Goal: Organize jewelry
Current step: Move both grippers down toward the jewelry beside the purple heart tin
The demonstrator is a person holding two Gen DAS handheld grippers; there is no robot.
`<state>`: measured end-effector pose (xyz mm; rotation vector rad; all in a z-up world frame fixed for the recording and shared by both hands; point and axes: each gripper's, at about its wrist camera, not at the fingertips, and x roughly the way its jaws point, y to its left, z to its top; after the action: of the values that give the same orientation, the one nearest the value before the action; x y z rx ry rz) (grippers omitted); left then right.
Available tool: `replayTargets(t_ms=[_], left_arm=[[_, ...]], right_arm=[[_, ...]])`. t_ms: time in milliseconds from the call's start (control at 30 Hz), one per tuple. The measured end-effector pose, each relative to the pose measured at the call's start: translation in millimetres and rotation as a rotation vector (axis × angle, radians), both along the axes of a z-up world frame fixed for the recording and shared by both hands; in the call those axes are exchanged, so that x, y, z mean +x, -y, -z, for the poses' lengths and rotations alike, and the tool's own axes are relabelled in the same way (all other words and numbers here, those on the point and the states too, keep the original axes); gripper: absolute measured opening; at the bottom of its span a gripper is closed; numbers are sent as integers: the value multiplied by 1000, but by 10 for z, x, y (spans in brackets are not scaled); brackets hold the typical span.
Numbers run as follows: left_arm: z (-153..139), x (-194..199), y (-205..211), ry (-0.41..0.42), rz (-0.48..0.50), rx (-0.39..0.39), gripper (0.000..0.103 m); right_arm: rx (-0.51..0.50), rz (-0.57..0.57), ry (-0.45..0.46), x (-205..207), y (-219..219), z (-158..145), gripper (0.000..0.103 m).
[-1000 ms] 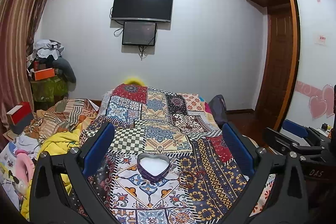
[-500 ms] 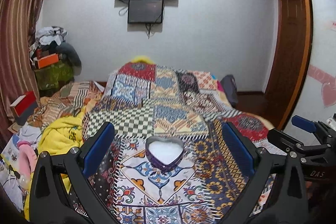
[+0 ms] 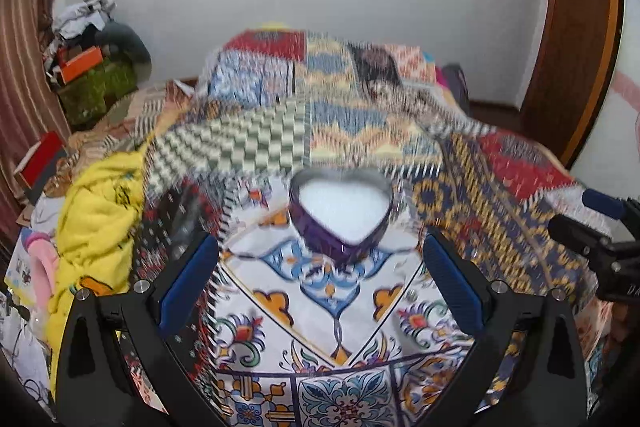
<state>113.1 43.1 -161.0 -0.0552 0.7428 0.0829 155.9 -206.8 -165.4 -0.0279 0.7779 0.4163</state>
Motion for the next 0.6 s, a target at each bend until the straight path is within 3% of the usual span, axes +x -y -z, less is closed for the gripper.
replayTargets(t_ms=[333,400,600], left_arm=[[404,124,131,-152,96,-74,102],[438,186,208,-170,117,-68,95],[555,258,338,-218,193,-118,70]], right_arm=[[-43,-87,-34,32,-146,197,93],[-35,-111,-57,43,-157,235,82],[-3,-159,-109,69,-170,308,64]])
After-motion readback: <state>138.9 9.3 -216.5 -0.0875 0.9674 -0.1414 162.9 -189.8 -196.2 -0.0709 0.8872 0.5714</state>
